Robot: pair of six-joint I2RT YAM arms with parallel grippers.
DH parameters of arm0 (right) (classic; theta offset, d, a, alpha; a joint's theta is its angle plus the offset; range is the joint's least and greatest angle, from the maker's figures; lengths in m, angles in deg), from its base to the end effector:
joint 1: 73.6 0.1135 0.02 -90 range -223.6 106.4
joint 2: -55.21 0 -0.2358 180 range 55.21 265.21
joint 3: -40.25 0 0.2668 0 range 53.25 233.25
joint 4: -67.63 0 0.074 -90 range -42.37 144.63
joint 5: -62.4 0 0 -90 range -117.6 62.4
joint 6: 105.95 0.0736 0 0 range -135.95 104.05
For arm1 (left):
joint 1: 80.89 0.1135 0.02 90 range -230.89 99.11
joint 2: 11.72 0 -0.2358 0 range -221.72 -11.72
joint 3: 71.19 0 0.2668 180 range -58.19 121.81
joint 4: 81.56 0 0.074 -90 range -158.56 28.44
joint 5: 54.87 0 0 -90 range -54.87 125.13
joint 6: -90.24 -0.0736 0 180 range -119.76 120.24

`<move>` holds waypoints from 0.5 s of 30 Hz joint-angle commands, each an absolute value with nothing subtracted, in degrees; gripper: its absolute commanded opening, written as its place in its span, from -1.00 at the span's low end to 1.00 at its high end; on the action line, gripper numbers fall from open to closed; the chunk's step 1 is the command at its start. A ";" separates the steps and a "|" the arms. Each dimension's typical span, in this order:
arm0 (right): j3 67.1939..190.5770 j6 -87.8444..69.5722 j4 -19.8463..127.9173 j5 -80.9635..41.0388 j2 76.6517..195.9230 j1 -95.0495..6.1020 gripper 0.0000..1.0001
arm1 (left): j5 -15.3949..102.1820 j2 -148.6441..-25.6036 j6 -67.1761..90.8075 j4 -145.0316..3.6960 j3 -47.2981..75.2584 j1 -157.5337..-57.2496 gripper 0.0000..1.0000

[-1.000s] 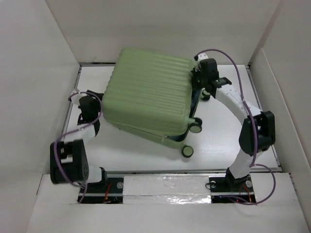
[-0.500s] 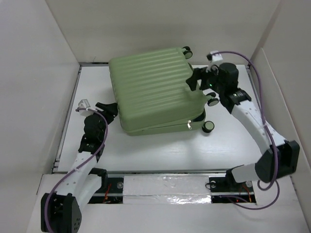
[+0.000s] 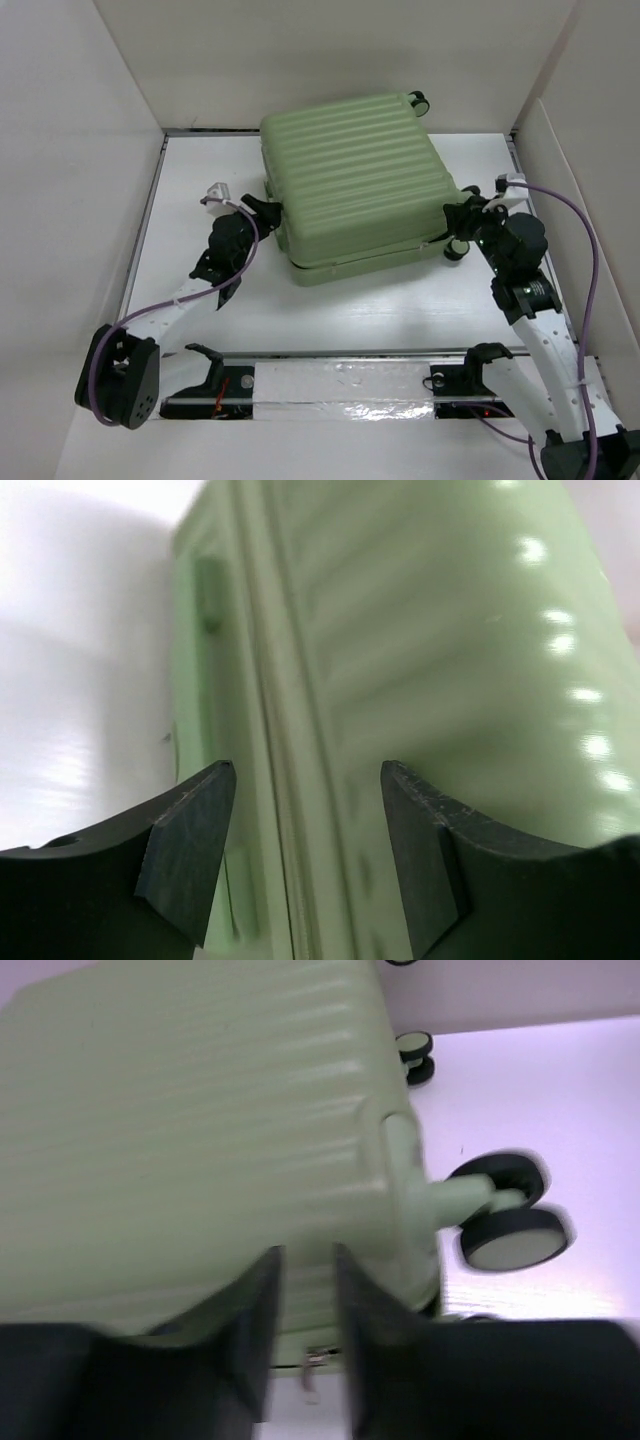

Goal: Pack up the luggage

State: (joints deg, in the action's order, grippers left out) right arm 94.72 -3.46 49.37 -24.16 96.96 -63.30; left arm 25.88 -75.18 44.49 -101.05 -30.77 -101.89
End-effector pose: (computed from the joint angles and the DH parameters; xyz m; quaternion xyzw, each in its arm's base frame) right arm 0.2463 0.0492 0.3150 -0.0060 0.7404 0.1545 0.6542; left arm 0.2904 -0.0988 0.2110 -0.2004 0.7003 -0.3185 0.6066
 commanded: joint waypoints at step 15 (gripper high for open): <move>93.41 3.20 49.80 -22.24 95.72 -78.87 0.81 | 26.77 -84.55 48.15 -100.83 -8.22 -93.29 0.58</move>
State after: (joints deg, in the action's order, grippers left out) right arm 89.57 0.67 46.55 -25.58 94.76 -78.31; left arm 21.96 -77.54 48.31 -101.40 -17.13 -94.85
